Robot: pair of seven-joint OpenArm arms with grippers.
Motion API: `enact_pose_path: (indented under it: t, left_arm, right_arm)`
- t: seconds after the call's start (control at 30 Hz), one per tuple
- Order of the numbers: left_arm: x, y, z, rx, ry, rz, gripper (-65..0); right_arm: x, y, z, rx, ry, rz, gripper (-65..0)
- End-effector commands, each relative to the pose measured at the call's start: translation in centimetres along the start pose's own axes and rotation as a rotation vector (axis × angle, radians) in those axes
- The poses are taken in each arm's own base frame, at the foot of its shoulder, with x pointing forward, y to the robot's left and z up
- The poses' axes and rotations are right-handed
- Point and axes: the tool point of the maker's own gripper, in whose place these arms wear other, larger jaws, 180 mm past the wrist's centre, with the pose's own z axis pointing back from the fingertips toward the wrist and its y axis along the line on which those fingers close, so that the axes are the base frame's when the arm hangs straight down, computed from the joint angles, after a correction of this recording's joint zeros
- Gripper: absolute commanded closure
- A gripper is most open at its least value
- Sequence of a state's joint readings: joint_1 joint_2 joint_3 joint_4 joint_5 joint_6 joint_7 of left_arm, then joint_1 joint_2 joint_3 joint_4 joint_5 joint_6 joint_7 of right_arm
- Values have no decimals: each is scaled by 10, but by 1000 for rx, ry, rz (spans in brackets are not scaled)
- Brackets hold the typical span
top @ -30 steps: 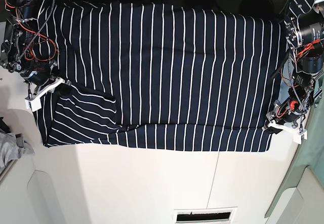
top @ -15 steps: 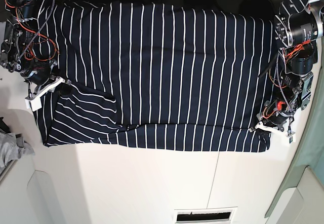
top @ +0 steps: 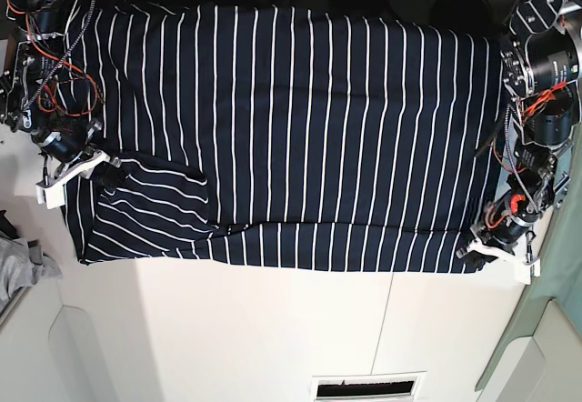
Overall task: Layout the t-shirt on the table in an organized manner, then fold the t-shirt properly
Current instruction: 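Move the left gripper to the hem corner and grasp it, then pull the hem corners with both grippers to square the shirt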
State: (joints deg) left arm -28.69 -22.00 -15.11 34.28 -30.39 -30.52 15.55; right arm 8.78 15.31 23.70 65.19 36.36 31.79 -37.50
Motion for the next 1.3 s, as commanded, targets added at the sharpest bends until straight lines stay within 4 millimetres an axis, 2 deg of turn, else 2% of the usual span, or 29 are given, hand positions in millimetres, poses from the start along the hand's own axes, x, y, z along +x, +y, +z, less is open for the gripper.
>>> enact_pose_path:
  t: [0.0, 0.1, 0.17, 0.27, 0.37, 0.53, 0.63, 0.67, 0.77, 0.8, 0.93, 0.97, 1.07, 1.13, 1.17, 1.23, 1.27]
  left_arm:
    - [40, -6, 1, -21, -78, -18, 0]
    - [53, -2, 1, 9, -84, -16, 0]
    - [54, -1, 1, 11, -83, -20, 0]
    - [52, 2, 2, 22, -77, -25, 0]
    - [49, 5, 1, 42, -61, -23, 0]
    - [37, 4, 0, 40, 3, -21, 0]
    - [27, 3, 0, 39, 53, -19, 0]
    - [25, 3, 0, 38, 64, -18, 0]
    - [23, 4, 1, 39, 75, -18, 0]
    - [22, 4, 1, 39, 78, -18, 0]
    - [18, 6, 2, 42, 89, -17, 0]
    - [17, 6, 2, 43, 91, -17, -36]
    - [7, 13, 6, 54, 117, -13, -115]
    - [-4, 20, 11, 57, 153, -8, -121]
    - [-9, 17, 14, 23, 174, -23, -121]
    - [-17, -2, 20, -115, 193, -84, -106]
    - [-19, -1, 22, -118, 193, -70, -75]
  right_arm:
    - [37, 3, 9, 18, -94, 37, 0]
    - [68, 13, 22, 42, -176, 81, 0]
    - [92, 19, 29, 44, -244, 122, 0]
    - [126, 24, 29, 30, -307, 175, 0]
    - [157, 33, 21, 42, -352, 193, 0]
    - [206, 48, -4, 28, -415, 265, 0]
    - [221, 55, -26, 10, -386, 322, 0]
    - [222, 59, -34, 14, -361, 327, -29]
    - [213, 66, -54, 23, -284, 339, -406]
    - [210, 65, -57, 12, -269, 342, -461]
    - [195, 62, -62, 12, -232, 338, -450]
    - [189, 62, -62, 23, -216, 323, -447]
    - [160, 62, -60, 78, -119, 238, -446]
    - [136, 63, -56, 118, -64, 186, -409]
    - [126, 62, -53, 130, -51, 172, -341]
    - [108, 62, -49, 140, -37, 165, -115]
    - [100, 61, -47, 139, -33, 170, 0]
